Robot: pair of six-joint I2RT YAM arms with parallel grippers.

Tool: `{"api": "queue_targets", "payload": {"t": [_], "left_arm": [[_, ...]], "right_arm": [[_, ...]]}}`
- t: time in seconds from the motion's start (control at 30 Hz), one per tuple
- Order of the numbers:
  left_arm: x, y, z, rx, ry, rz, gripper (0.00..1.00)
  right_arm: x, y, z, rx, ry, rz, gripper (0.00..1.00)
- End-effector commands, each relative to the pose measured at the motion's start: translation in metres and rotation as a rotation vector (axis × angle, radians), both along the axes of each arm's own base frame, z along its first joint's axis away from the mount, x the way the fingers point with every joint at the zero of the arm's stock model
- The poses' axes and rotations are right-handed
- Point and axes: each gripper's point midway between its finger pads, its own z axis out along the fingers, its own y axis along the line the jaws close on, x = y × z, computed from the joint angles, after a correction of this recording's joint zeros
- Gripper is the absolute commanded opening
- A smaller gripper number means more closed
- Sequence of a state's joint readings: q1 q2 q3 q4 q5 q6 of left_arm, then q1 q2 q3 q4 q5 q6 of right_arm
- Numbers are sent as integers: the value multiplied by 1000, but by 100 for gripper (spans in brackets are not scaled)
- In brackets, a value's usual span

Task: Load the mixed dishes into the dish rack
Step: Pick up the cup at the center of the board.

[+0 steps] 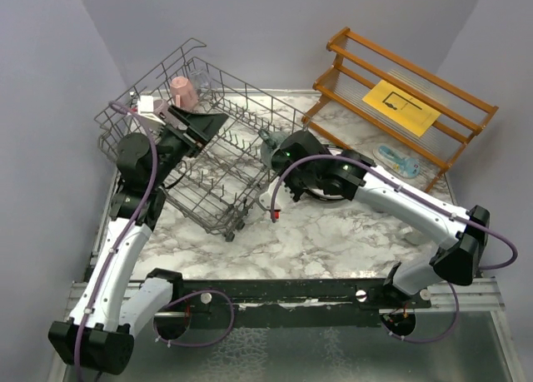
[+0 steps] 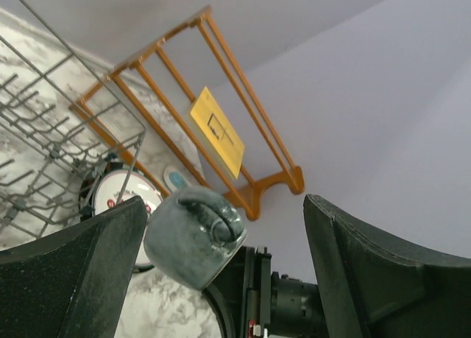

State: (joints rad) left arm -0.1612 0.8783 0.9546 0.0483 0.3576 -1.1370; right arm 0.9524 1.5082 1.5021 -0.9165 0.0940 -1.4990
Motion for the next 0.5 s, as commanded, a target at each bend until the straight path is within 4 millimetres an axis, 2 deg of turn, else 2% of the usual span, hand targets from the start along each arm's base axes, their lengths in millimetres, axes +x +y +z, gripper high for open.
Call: {"api": "queue_targets", "payload": {"t": [0.0,0.27,0.47], "left_arm": [[5,-26,-5,43,15,-25,88],[21,-64,-16,149,94,11,82],[22,-77,-47,244,304,129,81]], "right_arm": [[34,-1,71,93,-358,-9,1],[42,-6,57,29,-462,4,1],[45,-6,53,18,-491,4,1]]}}
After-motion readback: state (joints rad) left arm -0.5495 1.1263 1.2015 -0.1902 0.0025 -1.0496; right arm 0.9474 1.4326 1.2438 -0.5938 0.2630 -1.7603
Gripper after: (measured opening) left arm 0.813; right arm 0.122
